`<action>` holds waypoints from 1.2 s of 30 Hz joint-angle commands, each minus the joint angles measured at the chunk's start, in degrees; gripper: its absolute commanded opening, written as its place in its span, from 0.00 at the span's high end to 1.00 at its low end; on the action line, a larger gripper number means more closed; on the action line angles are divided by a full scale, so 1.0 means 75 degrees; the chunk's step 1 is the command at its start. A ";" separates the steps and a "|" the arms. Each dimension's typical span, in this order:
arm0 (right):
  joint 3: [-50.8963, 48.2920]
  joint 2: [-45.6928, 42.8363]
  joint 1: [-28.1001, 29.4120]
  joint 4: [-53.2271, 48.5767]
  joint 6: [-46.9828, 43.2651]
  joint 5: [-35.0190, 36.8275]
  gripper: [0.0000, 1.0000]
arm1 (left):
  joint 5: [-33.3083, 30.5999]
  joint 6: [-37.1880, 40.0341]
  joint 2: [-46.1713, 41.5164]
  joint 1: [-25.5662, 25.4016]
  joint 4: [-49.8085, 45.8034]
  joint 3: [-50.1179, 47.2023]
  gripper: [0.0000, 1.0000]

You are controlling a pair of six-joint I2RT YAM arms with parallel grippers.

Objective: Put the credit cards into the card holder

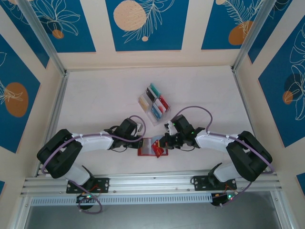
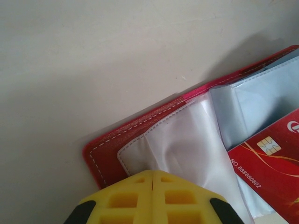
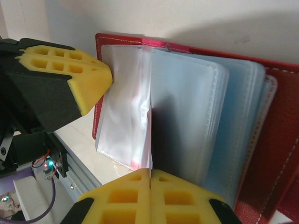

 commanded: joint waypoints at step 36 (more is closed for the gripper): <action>0.0047 0.1133 -0.0335 0.1521 -0.0075 -0.0639 1.00 | -0.0661 0.0136 0.0272 -0.0059 -0.1349 -0.0338 0.97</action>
